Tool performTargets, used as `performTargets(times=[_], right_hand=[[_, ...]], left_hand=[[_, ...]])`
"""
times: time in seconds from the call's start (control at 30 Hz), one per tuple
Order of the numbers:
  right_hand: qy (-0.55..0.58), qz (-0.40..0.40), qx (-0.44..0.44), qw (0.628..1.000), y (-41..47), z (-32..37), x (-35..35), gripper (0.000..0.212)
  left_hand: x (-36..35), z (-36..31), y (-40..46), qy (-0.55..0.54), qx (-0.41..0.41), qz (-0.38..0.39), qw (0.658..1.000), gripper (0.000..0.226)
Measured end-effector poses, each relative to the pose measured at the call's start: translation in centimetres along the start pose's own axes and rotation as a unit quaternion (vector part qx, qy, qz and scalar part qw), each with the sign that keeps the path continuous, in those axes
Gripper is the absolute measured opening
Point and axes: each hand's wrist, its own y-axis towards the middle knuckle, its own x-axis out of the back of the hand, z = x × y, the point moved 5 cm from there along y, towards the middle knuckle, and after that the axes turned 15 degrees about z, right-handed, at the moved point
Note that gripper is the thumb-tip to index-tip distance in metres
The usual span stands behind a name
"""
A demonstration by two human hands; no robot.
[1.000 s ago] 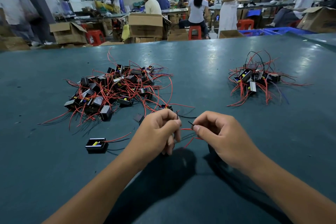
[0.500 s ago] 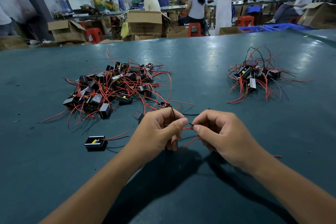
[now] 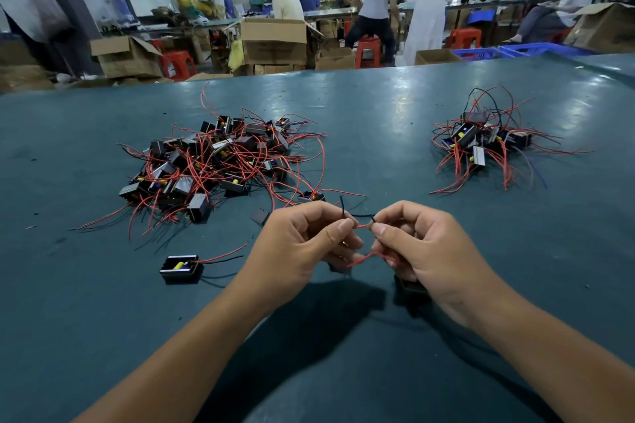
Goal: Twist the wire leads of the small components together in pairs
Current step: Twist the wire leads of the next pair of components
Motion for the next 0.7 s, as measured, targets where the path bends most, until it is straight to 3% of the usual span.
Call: performTargets(times=[0.17, 0.7], right_hand=[[-0.021, -0.005, 0.006, 1.0, -0.21, 0.07, -0.34, 0.006], [-0.031, -0.013, 0.073, 0.997, -0.32, 0.48, -0.69, 0.008]], left_hand=[[-0.3, 0.53, -0.2, 0.088, 0.033, 0.027, 0.995, 0.014], [-0.8, 0.75, -0.3, 0.159, 0.028, 0.003, 0.987, 0.009]])
